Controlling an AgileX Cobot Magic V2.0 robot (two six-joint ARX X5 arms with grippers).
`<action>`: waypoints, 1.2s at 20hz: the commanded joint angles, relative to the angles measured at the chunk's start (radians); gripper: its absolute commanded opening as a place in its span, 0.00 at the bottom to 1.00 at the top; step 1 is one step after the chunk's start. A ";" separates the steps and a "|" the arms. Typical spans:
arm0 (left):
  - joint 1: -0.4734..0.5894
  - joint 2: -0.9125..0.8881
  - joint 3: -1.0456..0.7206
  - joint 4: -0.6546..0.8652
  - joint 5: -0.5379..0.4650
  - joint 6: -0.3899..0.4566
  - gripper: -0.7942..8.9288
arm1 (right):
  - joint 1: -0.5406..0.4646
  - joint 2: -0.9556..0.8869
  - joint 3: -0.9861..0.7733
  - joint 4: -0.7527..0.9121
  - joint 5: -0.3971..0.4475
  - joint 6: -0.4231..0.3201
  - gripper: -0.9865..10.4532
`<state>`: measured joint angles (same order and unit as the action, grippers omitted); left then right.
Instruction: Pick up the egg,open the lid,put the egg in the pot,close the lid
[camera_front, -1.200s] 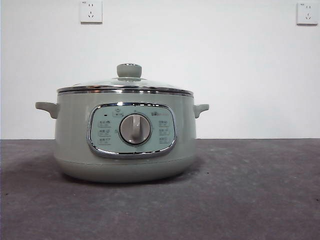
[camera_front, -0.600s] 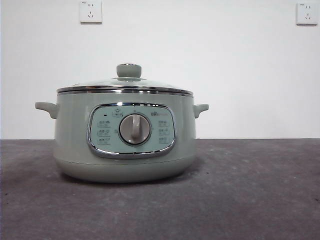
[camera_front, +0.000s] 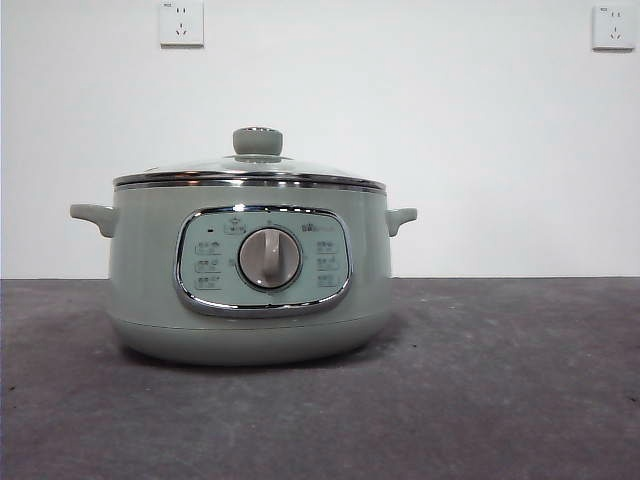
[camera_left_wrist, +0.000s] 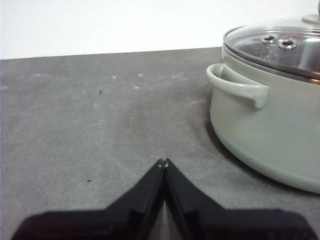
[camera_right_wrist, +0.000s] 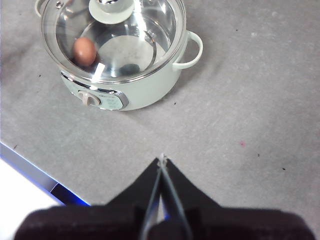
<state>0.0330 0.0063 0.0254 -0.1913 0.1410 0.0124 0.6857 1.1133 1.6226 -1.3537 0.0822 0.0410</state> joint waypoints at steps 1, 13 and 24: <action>0.003 -0.002 -0.010 0.013 -0.001 -0.017 0.08 | 0.001 0.003 -0.004 -0.023 0.005 0.008 0.09; 0.003 0.032 -0.010 0.013 -0.003 -0.017 0.08 | 0.001 0.003 -0.004 -0.024 0.006 0.005 0.09; 0.003 0.060 -0.010 0.013 -0.003 -0.017 0.08 | -0.459 -0.372 -0.327 0.588 -0.218 -0.074 0.09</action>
<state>0.0330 0.0654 0.0250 -0.1894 0.1406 0.0055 0.2405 0.7467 1.3312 -0.7734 -0.1303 -0.0246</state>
